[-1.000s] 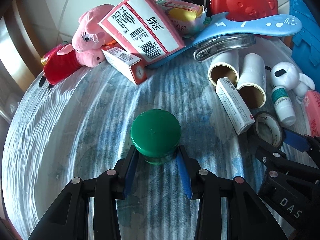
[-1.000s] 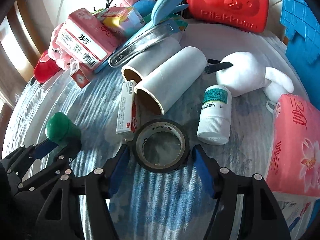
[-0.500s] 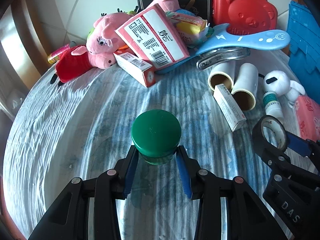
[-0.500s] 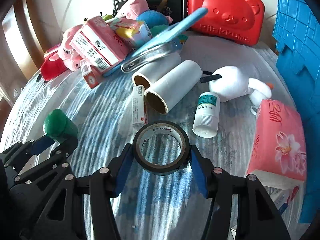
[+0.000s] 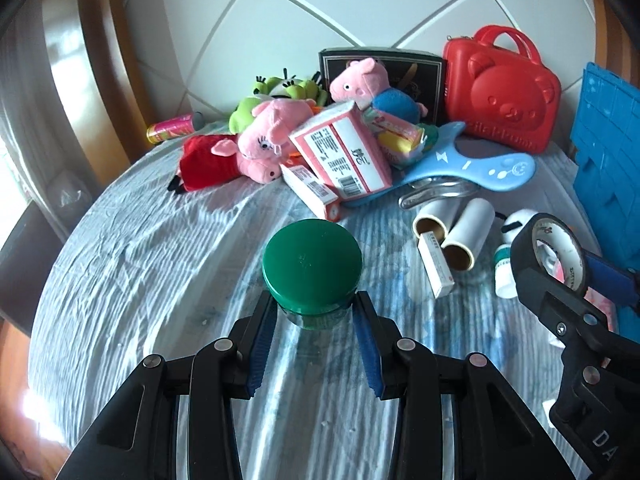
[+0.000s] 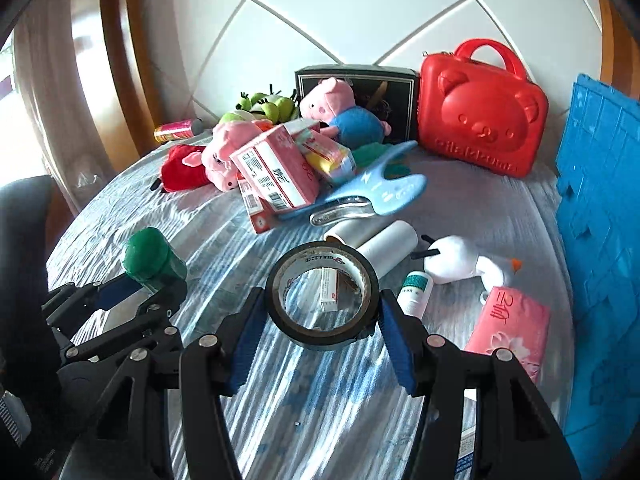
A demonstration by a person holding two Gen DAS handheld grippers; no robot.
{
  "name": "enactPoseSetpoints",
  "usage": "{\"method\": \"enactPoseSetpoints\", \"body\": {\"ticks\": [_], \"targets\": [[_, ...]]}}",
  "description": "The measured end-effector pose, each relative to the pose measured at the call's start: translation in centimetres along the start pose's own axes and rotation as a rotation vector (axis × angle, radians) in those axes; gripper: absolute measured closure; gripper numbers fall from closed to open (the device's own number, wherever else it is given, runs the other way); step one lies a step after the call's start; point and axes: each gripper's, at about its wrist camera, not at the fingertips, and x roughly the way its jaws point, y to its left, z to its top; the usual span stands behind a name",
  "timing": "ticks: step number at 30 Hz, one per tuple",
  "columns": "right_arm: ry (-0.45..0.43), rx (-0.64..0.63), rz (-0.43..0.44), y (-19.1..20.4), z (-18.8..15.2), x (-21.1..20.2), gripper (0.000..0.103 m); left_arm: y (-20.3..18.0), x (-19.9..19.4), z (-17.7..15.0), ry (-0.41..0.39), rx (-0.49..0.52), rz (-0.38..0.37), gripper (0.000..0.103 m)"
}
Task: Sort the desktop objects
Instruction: 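Carry the green jar with the left tool while the right tool carries the tape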
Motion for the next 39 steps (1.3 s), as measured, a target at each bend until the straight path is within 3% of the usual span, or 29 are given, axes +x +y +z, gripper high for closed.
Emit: {"method": "enactPoseSetpoints", "body": {"ticks": [5,12,20,32,39], "targets": [[-0.076,-0.031,-0.023,0.9,0.8,-4.8,0.047,0.2,-4.8,0.4,-0.066,0.002,-0.008,0.065],[-0.179,-0.037,-0.134,1.1,1.0,-12.3,0.047,-0.4,-11.5,0.7,-0.174,0.034,-0.086,0.065],[-0.294,-0.019,-0.267,-1.7,0.9,-20.7,0.047,-4.8,-18.5,1.7,-0.288,0.105,-0.202,0.065],[-0.475,0.019,-0.453,-13.2,0.2,-32.2,0.047,-18.1,-28.0,3.8,-0.502,0.161,-0.311,0.065],[-0.527,0.016,-0.519,-23.0,-1.6,-37.5,0.047,-29.1,-31.9,4.2,-0.531,0.168,-0.353,0.065]]}}
